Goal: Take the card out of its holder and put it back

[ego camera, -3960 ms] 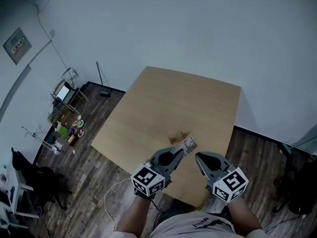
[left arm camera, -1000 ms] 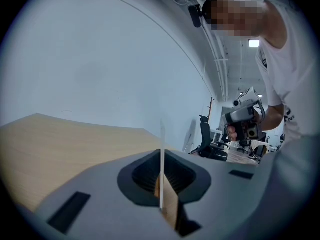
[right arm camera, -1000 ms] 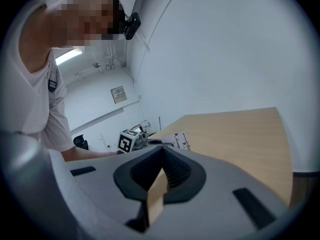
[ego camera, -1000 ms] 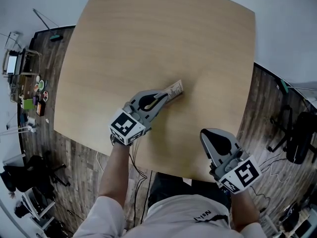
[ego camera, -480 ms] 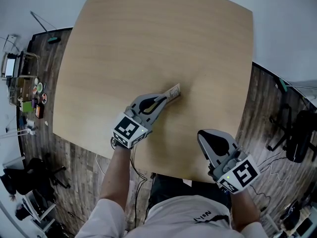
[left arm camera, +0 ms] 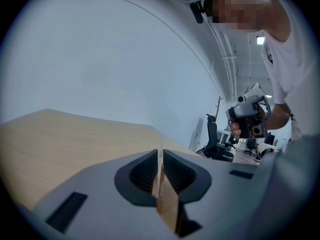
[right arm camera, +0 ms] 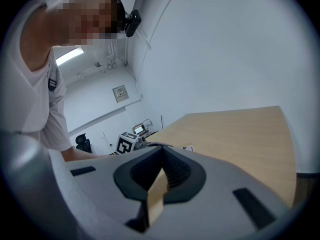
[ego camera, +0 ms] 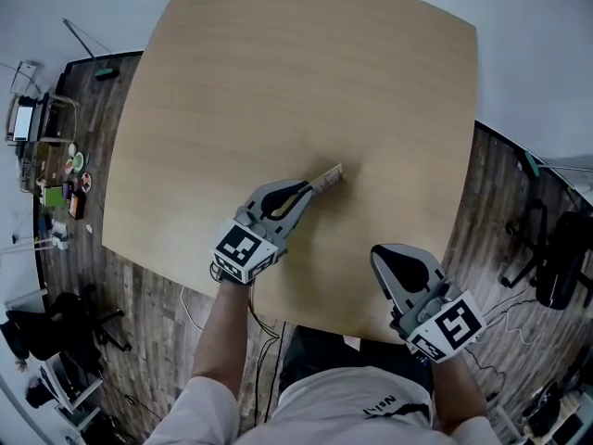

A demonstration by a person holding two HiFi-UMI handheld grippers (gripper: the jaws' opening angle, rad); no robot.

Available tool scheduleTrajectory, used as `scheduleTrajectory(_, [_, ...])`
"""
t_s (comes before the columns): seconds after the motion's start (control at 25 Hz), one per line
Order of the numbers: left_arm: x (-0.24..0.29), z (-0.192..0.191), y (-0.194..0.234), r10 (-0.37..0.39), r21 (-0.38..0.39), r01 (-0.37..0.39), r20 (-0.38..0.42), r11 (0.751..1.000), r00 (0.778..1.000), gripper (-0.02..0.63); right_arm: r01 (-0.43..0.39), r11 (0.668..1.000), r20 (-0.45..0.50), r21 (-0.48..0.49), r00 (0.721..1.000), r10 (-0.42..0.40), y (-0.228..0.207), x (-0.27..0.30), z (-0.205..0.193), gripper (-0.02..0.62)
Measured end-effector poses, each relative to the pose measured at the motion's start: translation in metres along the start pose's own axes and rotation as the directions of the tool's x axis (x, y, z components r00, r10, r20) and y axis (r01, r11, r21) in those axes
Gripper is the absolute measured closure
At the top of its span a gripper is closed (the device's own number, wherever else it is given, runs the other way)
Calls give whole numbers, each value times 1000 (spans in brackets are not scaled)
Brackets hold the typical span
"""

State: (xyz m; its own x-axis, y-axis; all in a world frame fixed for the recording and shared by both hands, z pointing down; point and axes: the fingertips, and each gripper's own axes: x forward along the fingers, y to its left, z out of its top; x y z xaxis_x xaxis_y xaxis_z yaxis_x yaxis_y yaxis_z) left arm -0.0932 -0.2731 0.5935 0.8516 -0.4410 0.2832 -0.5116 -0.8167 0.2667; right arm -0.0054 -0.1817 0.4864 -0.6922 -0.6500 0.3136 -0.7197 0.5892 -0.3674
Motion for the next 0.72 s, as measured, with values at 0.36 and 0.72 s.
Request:
scheduleTrajectory(0.36, [-29, 42, -14, 96, -5, -96, 80, 995, 992, 578, -12, 1000, 24, -28, 1000, 13, 13, -11, 14, 583])
scheduleTrajectory(0.72, [-72, 108, -90, 142, -35, -138, 181, 990, 973, 580, -43, 995, 69, -88, 996, 49, 41, -49, 43, 583])
